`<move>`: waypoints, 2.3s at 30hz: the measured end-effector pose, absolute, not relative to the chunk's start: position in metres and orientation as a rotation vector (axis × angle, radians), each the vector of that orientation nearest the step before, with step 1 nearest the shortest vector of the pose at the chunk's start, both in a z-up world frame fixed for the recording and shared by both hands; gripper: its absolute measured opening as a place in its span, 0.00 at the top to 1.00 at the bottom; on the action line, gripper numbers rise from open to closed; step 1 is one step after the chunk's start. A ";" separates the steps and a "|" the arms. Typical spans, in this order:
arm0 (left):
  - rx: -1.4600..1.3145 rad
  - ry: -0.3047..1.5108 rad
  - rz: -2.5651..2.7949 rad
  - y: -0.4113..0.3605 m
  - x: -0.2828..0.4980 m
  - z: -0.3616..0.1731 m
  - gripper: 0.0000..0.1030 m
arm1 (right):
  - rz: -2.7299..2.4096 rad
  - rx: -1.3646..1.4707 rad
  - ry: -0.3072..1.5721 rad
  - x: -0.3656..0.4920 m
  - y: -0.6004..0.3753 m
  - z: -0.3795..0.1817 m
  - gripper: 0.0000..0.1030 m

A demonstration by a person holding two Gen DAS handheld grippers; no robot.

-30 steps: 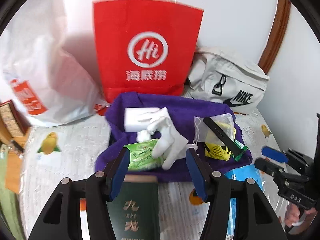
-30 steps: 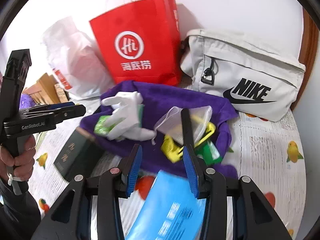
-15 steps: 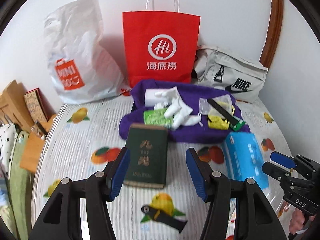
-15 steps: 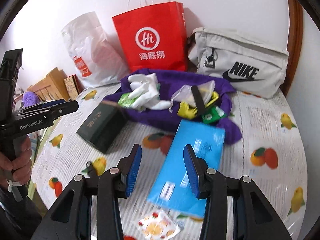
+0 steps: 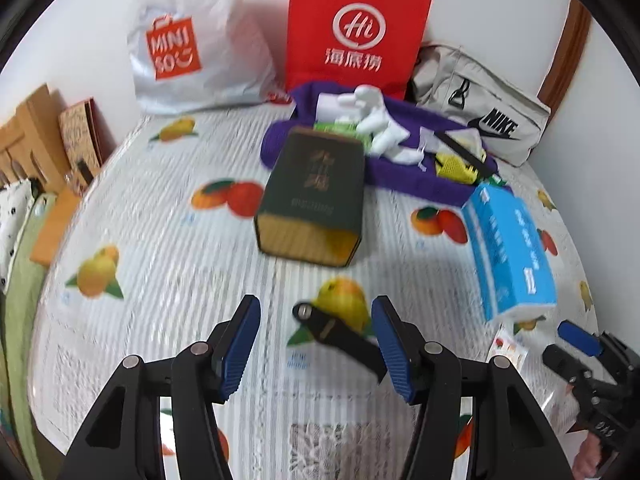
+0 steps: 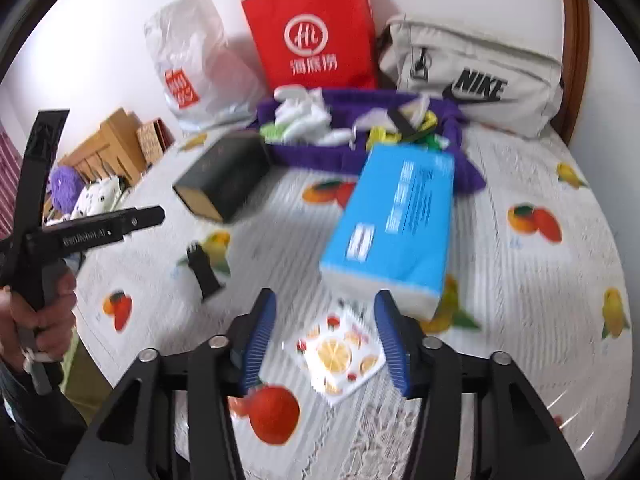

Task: Organize soft objects
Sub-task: 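Reach the left tool to the black strap piece while the right tool reaches the orange-slice packet, then grasp the black strap piece with the left tool while the right tool pinches the orange-slice packet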

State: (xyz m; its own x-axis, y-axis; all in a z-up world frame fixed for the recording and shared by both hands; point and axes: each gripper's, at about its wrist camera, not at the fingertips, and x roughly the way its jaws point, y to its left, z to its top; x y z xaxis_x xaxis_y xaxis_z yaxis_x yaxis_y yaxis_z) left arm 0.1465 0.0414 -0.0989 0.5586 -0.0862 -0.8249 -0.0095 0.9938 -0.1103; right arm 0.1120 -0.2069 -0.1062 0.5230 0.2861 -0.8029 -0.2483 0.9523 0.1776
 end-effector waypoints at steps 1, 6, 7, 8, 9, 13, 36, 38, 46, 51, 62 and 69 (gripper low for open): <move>-0.110 0.982 -0.045 0.043 0.144 -0.103 0.46 | 0.316 0.033 0.978 0.110 -0.206 -0.112 0.49; -0.132 1.007 -0.059 0.047 0.136 -0.123 0.46 | 0.303 0.056 1.008 0.104 -0.210 -0.143 0.49; -0.137 1.013 -0.068 0.047 0.135 -0.128 0.46 | 0.299 0.069 1.008 0.104 -0.213 -0.149 0.48; -0.144 1.017 -0.073 0.049 0.134 -0.133 0.46 | 0.295 0.076 1.011 0.105 -0.214 -0.155 0.46; -0.152 1.022 -0.072 0.050 0.134 -0.136 0.46 | 0.284 0.081 1.014 0.105 -0.216 -0.160 0.44; -0.217 1.054 -0.081 0.057 0.135 -0.151 0.46 | 0.279 0.089 0.952 0.104 -0.216 -0.165 0.28; -0.010 1.028 -0.031 0.005 0.160 -0.165 0.26 | 0.188 -0.071 0.872 0.105 -0.176 -0.171 0.45; 0.011 1.017 -0.009 0.001 0.163 -0.166 0.26 | 0.191 -0.075 0.873 0.105 -0.176 -0.171 0.47; 0.036 1.013 -0.047 0.006 0.155 -0.164 0.26 | 0.203 -0.072 0.873 0.103 -0.178 -0.171 0.50; 0.036 1.036 -0.043 0.019 0.139 -0.162 0.26 | 0.212 -0.072 0.872 0.103 -0.179 -0.171 0.50; 0.054 0.999 -0.106 0.011 0.132 -0.160 0.76 | 0.217 -0.064 0.873 0.099 -0.182 -0.170 0.52; 0.001 1.006 -0.133 0.030 0.124 -0.156 0.80 | 0.205 -0.057 0.889 0.092 -0.192 -0.169 0.56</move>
State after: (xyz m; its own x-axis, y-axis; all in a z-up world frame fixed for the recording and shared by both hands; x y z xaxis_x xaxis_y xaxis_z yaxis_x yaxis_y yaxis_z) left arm 0.1242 0.0299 -0.1562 0.5274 -0.1107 -0.8424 0.1121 0.9919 -0.0602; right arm 0.0923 -0.1924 -0.1686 0.6118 0.1542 -0.7759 -0.2013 0.9789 0.0358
